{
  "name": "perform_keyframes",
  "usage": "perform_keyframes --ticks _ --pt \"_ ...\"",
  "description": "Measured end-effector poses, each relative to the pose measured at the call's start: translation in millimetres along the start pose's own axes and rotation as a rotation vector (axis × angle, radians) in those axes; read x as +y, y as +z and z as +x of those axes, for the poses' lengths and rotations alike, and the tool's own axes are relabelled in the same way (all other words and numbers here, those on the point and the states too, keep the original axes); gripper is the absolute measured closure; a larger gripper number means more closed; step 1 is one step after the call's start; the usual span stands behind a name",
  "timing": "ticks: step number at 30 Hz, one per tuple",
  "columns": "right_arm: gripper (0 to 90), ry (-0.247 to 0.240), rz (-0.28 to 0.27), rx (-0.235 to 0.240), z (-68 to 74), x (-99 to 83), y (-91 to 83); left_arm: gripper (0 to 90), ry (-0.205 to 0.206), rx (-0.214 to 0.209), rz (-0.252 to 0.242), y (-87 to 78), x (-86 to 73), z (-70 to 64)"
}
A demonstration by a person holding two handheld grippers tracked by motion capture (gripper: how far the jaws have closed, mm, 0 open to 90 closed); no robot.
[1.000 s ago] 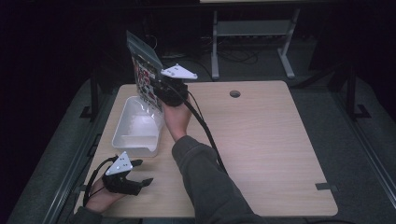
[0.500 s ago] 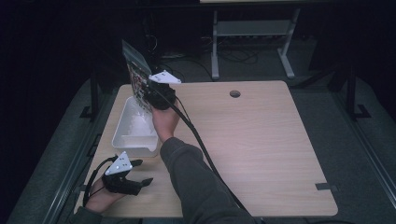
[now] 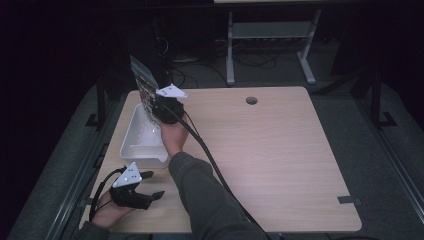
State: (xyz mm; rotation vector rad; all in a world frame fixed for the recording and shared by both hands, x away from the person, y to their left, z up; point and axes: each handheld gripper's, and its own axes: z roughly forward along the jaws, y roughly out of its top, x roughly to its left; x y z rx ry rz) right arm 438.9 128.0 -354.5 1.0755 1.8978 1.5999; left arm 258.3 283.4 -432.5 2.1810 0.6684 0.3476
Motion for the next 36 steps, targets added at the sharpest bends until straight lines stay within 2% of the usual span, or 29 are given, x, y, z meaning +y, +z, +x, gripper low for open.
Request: perform_keyframes --ticks 9,15,22,25,28,36 --pt "74.7 0.018 0.005 -0.005 1.5 -18.0 8.6 21.4 0.005 -0.002 0.002 0.0 0.5 -0.3" --pt "74.2 0.013 0.006 0.003 1.7 -21.6 9.0 21.5 0.010 0.002 0.008 0.8 0.1 -0.3" --pt "71.4 -0.017 0.039 0.035 -1.3 -24.0 5.4 21.5 0.009 0.007 0.011 1.0 -0.3 0.1" --pt "69.7 -0.050 0.063 0.047 -2.3 -23.9 3.8 21.5 0.010 0.008 0.015 1.5 -0.3 -0.1" --pt "69.4 -0.098 0.087 0.045 -3.0 -24.1 2.6 21.6 0.012 0.007 0.017 1.8 -0.2 0.0" --pt "71.3 -0.115 0.136 0.011 -9.4 -24.3 0.7 21.6 0.015 0.007 0.019 2.4 0.0 -0.1"
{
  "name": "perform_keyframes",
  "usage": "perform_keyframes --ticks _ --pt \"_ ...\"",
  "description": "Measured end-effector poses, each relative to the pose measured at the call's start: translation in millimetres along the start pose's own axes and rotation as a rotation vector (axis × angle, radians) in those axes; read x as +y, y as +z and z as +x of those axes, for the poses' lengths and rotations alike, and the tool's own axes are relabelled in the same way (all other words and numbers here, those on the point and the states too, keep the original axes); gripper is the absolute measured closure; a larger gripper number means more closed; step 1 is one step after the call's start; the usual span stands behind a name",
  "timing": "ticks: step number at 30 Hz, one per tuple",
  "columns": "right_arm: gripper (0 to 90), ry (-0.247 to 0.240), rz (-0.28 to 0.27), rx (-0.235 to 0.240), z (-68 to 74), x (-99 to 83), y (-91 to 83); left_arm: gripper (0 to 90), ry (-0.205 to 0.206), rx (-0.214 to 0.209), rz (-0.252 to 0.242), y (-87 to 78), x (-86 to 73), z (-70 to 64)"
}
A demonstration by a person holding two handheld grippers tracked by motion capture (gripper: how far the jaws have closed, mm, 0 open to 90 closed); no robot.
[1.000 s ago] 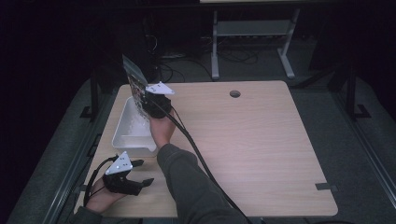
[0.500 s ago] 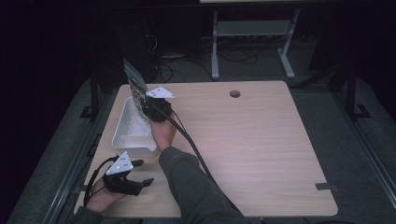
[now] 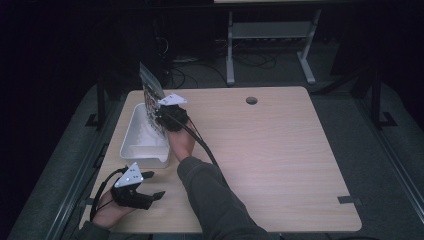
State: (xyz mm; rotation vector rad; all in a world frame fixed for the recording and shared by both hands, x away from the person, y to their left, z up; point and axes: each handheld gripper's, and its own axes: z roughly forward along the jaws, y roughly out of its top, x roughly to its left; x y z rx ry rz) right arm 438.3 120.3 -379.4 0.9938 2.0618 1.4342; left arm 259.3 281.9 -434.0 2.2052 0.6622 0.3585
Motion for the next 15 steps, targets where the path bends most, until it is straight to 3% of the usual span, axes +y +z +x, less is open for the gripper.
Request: perform_keyframes --ticks 15 --pt "70.7 0.013 0.005 -0.004 -4.0 -3.8 -1.0 21.8 0.000 -0.005 0.002 1.1 0.3 -0.7"
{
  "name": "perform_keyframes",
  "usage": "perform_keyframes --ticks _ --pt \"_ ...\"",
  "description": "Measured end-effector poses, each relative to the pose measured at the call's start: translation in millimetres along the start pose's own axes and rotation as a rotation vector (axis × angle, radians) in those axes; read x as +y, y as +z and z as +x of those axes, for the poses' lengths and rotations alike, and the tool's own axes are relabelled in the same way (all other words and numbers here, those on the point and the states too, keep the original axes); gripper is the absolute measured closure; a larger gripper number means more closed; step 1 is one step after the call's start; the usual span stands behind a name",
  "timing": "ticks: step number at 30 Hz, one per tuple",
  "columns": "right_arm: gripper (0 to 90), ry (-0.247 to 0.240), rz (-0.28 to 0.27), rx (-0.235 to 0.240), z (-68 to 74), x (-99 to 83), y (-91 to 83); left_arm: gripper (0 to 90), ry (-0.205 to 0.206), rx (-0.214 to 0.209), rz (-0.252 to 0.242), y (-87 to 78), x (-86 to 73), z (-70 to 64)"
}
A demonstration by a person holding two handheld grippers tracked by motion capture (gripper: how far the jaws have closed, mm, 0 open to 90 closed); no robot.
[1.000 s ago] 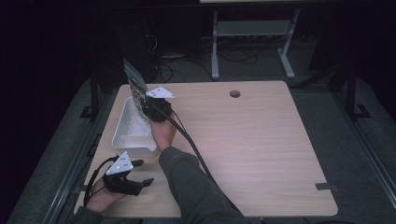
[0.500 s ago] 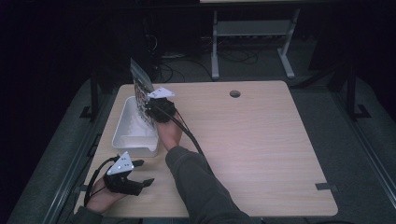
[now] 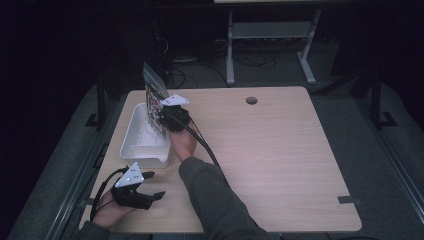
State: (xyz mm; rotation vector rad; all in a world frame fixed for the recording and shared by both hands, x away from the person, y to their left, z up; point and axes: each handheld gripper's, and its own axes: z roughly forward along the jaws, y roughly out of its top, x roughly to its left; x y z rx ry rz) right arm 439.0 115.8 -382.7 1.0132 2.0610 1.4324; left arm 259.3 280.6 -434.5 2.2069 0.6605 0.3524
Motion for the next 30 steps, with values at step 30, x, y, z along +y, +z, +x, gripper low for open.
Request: perform_keyframes --ticks 30 --pt "38.5 0.082 0.036 0.160 -23.6 -0.5 -15.5 21.7 0.007 -0.004 0.001 0.7 0.6 -0.6"
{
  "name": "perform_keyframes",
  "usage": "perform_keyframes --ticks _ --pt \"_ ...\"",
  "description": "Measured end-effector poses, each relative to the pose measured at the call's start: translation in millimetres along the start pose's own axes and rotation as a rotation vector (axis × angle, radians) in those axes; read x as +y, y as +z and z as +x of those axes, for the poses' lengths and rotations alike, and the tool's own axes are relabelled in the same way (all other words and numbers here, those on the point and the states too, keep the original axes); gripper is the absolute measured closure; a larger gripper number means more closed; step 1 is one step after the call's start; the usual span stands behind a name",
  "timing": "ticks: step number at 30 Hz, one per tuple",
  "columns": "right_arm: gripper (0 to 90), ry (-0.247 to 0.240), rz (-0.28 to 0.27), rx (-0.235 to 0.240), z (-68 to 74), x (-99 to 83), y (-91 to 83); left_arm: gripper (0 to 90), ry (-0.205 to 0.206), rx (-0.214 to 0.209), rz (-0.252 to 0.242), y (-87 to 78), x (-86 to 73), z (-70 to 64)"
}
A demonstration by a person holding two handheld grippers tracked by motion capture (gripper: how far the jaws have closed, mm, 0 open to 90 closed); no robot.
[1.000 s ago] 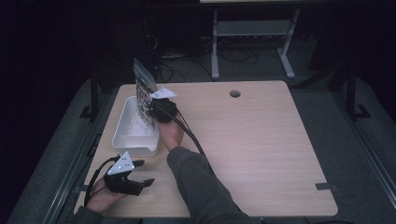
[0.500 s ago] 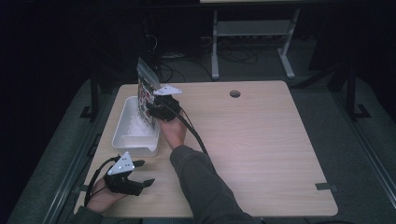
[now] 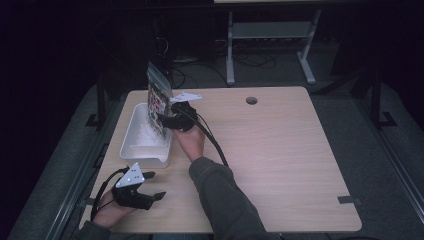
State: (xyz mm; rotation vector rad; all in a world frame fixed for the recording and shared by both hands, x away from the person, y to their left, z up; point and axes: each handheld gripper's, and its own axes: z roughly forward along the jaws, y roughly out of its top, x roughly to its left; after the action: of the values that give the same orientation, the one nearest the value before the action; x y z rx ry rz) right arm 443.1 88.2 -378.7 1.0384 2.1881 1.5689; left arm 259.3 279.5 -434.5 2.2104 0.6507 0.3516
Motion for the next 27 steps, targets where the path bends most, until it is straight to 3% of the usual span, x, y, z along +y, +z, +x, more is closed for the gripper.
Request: perform_keyframes --ticks 6,27 --pt "37.2 0.021 0.004 0.048 -2.5 0.8 -9.2 21.7 0.006 0.000 0.005 0.3 0.2 -0.7" --pt "31.7 0.010 0.041 0.123 -18.9 -7.2 -45.7 21.6 0.017 0.002 0.017 2.5 0.4 -2.0"
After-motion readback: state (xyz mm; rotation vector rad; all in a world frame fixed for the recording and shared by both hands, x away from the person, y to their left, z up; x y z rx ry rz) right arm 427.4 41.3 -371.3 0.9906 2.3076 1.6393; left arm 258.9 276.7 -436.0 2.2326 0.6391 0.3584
